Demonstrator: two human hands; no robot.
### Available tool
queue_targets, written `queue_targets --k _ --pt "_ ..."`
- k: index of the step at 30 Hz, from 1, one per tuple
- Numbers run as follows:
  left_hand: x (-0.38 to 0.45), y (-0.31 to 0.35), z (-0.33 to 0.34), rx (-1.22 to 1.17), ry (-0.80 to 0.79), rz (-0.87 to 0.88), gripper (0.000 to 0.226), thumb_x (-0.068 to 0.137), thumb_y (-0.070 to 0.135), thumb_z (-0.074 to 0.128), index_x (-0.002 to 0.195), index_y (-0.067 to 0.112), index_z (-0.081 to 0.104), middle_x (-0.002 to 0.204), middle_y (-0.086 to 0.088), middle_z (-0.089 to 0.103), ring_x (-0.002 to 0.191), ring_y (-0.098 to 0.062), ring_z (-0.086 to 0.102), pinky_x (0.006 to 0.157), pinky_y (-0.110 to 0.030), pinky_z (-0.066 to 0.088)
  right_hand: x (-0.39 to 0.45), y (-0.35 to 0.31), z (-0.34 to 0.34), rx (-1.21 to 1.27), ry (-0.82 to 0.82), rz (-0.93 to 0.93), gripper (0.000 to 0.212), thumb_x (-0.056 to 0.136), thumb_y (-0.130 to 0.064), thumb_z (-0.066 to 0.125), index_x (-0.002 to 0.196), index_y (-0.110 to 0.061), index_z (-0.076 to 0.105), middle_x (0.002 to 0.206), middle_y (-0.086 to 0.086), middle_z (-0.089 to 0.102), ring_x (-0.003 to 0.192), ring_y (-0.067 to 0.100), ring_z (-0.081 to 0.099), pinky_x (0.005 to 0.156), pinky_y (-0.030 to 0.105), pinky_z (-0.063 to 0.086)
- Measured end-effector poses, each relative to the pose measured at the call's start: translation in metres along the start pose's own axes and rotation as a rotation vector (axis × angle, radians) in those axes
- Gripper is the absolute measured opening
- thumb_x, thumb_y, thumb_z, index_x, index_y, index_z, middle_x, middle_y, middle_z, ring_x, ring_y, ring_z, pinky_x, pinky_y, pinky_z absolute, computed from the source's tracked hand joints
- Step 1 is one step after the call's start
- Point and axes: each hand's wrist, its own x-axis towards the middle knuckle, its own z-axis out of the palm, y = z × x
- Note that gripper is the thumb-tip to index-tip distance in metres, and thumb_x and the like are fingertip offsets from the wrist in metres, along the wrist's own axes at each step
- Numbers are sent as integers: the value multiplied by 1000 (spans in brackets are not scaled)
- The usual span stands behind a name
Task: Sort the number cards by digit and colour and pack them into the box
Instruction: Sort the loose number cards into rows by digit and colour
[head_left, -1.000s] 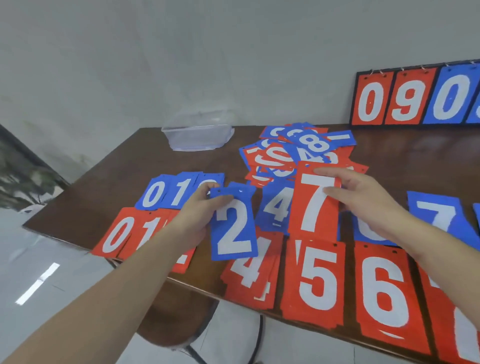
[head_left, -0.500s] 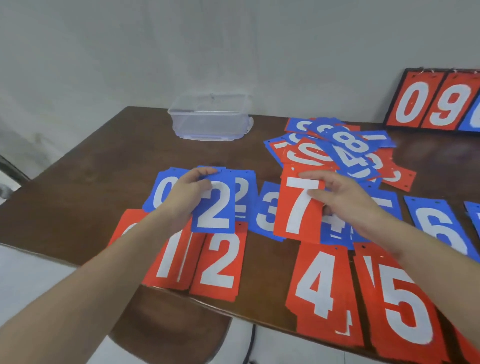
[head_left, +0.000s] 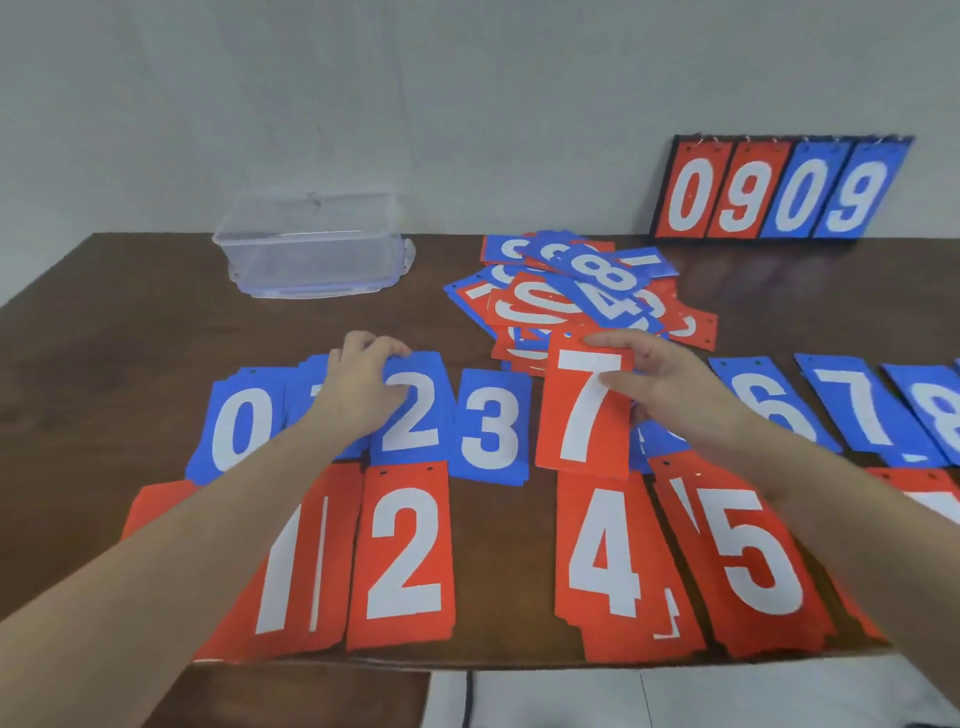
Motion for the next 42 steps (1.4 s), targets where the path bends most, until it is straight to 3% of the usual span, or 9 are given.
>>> queue_targets --k 4,7,11,17,25,29,33,37,42 --pt "-7 16 1 186 167 159 53 83 19 75 132 26 58 147 -4 38 129 -33 36 103 -46 33 -11 5 -16 -7 46 -24 48 99 -8 61 130 -44 53 116 -10 68 96 9 72 63 28 60" --pt "-12 42 10 149 178 281 45 85 20 73 128 24 62 145 -3 42 127 -33 39 101 -48 34 -19 10 -33 7 77 -18 56 98 -4 61 134 -46 51 118 -3 70 98 16 73 68 38 61" --pt "-21 81 34 76 77 400 34 88 27 66 122 21 66 138 -5 48 121 -33 45 99 -47 36 -43 21 -73 40 123 -17 55 96 6 56 137 -31 50 113 4 72 98 18 73 76 38 62" --pt "-33 144 80 100 -60 596 50 81 49 44 117 23 67 136 -8 52 121 -37 53 96 -55 45 -99 62 -167 35 299 89 60 95 6 51 136 -37 50 95 -3 71 82 16 67 68 28 52" --pt "-50 238 133 69 -196 750 36 83 44 47 110 29 66 130 -1 57 118 -31 54 95 -55 45 -166 112 -259 -60 415 231 49 95 0 53 125 -38 55 110 5 70 79 12 69 68 23 50" --pt "-55 270 150 74 -237 741 42 83 47 47 113 27 69 135 3 53 125 -24 47 102 -52 37 -167 124 -266 -120 320 216 41 98 -4 53 122 -38 53 104 -6 74 71 9 72 60 18 53" --pt "-55 282 160 80 -234 712 33 85 35 55 114 27 69 136 4 52 127 -21 46 105 -52 36 -149 137 -265 -384 209 114 36 94 -12 59 120 -36 51 90 -7 67 60 4 55 62 22 46" --pt "-50 283 164 93 -200 693 23 90 27 63 113 28 69 135 3 54 128 -23 48 105 -57 38 -136 156 -269 -753 174 -36 37 89 -28 71 124 -33 58 106 -13 57 95 7 48 97 31 43" --pt "-43 281 164 101 -118 579 23 91 25 64 113 25 69 134 2 55 128 -25 48 105 -54 39 -114 160 -284 -764 186 -223 39 88 -37 73 125 -30 61 119 -11 56 105 6 39 94 24 32"
